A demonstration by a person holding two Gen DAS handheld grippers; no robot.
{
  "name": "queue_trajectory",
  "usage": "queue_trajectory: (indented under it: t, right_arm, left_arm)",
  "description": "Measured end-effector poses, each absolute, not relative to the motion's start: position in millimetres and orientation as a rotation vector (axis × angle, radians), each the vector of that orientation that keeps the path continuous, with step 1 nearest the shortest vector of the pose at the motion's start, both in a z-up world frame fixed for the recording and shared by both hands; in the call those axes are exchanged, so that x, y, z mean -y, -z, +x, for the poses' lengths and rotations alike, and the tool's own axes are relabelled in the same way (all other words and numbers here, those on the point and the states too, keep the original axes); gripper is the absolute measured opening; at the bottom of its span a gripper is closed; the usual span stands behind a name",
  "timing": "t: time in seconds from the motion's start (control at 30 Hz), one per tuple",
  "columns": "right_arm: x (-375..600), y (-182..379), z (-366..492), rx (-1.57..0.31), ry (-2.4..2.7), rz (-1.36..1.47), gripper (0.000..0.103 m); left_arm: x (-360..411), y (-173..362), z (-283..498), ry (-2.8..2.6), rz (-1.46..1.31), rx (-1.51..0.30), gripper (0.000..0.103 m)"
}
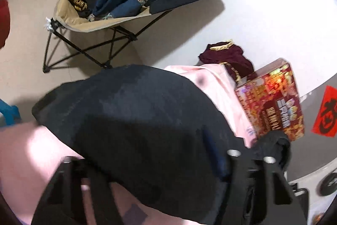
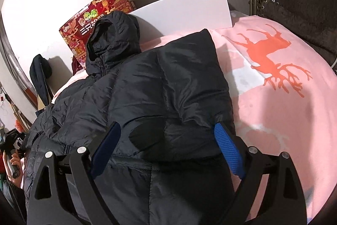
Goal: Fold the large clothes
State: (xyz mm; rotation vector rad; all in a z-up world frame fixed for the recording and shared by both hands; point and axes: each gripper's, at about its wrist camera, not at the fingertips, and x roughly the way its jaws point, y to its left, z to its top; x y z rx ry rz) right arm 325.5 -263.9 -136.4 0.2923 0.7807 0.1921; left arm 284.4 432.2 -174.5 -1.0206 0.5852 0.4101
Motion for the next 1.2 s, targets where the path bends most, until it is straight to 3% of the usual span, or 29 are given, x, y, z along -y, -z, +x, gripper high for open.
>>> queue_trajectory:
  t: [0.07,0.17,0.3,0.43,0.57,0.6,0.67,0.8,0.9,0.97,1.07,1.2]
  right_arm:
    - [264.5,137.4,326.2,-0.787,-0.192,0.300,0.088]
    - [265.4,138.3,326.6,-0.792,-0.192,0.308,0.088]
    - [264.5,137.8,327.2,-0.796,-0.190,0.306,0.088]
    - [264.1,137.9,327.4,-0.798,-0.191,0.308,0.088]
    - [264.1,138.6,328.0,-0.801,-0.191,0.312,0.088]
    - [264.1,138.7,328.1,-0.802,-0.192,0.315,0.088]
    - [265.7,139.5,327.6,-0.801,-0.196,0.326,0.088]
    - [269.5,141.4,329.2,-0.806,-0.207,0.354,0.088]
    - [268.0,141.9,330.0,-0.813,-0.208,0.349,0.089]
    - [267.2,141.6,329.9,-0.813,-0.209,0.346,0.089]
    - [267.1,141.4,330.0,-0.813,-0.209,0.351,0.089]
    - [267.8,141.4,330.1,-0.813,-0.210,0.350,0.089]
  left_arm:
    - [-431.5,169.8,289.6,-0.448,-0.949,-0.616,0.033]
    - [-415.2,142.9,300.7,-0.488,-0.763,-0.645,0.022]
    - [-348.3,72.7,314.7,-0.459,-0.441,-0.576,0.021]
    - [-230.9,15.7,327.2,-0.288,-0.135,-0.475,0.022]
    - [-107.5,26.0,339.8,-0.053,0.091,-0.492,0.023]
    - [-73.9,43.3,344.7,0.007,0.156,-0.529,0.025]
    - [-25.0,83.5,353.9,0.084,0.249,-0.614,0.043]
    - [25.7,155.9,361.6,0.077,0.432,-0.736,0.044]
    - [16.3,147.1,352.8,0.091,0.410,-0.713,0.054]
    - [7.3,136.5,345.3,0.087,0.382,-0.678,0.069]
    - [-4.8,125.6,323.1,0.093,0.350,-0.615,0.084]
    - [-44.0,111.9,302.5,0.086,0.225,-0.600,0.093]
